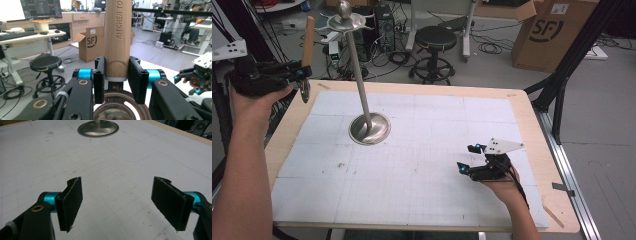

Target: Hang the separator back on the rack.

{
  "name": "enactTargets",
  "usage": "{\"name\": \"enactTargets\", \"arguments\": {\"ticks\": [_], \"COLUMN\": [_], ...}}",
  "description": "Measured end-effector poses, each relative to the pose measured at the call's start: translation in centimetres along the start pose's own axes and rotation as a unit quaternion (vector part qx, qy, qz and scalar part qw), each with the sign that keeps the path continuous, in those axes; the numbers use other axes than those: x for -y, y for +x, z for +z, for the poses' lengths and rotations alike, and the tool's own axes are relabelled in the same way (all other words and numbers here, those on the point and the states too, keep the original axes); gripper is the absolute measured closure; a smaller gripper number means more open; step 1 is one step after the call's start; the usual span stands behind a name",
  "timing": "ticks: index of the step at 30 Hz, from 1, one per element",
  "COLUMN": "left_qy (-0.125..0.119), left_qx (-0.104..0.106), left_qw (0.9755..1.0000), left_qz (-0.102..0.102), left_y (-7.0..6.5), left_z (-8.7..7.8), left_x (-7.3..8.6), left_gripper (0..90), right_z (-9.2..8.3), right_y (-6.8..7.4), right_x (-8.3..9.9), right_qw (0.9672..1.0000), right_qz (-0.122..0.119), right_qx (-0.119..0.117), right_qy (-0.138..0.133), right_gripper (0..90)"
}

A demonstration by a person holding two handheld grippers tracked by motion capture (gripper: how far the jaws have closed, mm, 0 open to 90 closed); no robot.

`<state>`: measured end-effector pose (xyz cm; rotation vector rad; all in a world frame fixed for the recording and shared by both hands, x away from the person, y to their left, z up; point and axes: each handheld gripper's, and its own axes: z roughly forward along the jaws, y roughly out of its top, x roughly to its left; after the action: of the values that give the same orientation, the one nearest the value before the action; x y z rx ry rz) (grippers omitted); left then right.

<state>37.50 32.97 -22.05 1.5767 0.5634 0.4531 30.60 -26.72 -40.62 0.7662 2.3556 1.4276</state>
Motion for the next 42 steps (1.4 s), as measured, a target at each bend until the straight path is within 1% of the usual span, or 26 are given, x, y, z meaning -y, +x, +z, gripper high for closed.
{"name": "enactTargets", "arguments": {"ticks": [4,8,13,18,24,28,32,36,38,40,41,42], "left_qy": [0.012,0.014,0.026,0.03,0.051,0.057,0.054,0.053,0.054,0.056,0.059,0.065], "left_qx": [-0.001,0.003,0.005,0.007,0.009,0.013,0.019,0.021,0.018,0.012,0.008,-0.001], "left_qw": [0.9999,0.9999,0.9996,0.9995,0.9987,0.9983,0.9983,0.9983,0.9984,0.9984,0.9982,0.9979], "left_qz": [0.002,0.003,0.003,-0.001,0.001,0.0,-0.005,-0.009,-0.006,-0.006,-0.003,0.004], "left_y": [-0.1,-0.2,-0.3,-0.2,-0.4,-0.5,-0.5,-0.4,-0.4,-0.4,-0.5,-0.7], "left_z": [0.1,0.5,1.4,2.2,3.2,3.8,4.3,4.4,4.3,4.2,4.1,4.0], "left_x": [0.1,0.1,0.3,0.5,0.9,1.1,1.2,1.2,1.2,1.2,1.1,1.1], "left_gripper": [68.9,68.9,68.8,68.9,68.8,68.9,68.8,68.5,67.4,60.7,57.4,54.7], "right_z": [0.0,0.0,0.0,0.1,0.1,0.1,0.0,0.1,0.1,0.1,0.1,0.0], "right_y": [0.0,0.0,0.0,0.0,0.0,0.0,0.0,0.1,0.1,0.1,0.0,0.0], "right_x": [0.0,0.0,0.0,0.0,0.0,0.0,0.0,0.0,0.0,0.0,0.0,0.0], "right_qw": [1.0,1.0,1.0,1.0,1.0,1.0,1.0,1.0,1.0,1.0,1.0,1.0], "right_qz": [0.0,-0.001,0.001,-0.001,-0.001,-0.001,-0.002,-0.002,-0.002,-0.001,-0.002,-0.002], "right_qx": [0.0,0.0,0.0,0.0,0.0,-0.001,-0.001,-0.001,0.0,-0.002,-0.001,-0.001], "right_qy": [0.0,-0.001,0.001,0.0,0.001,0.001,0.001,0.001,0.002,0.001,0.001,0.0], "right_gripper": [24.3,24.3,24.3,24.3,24.4,24.4,24.4,24.4,24.4,24.4,24.4,24.4]}}
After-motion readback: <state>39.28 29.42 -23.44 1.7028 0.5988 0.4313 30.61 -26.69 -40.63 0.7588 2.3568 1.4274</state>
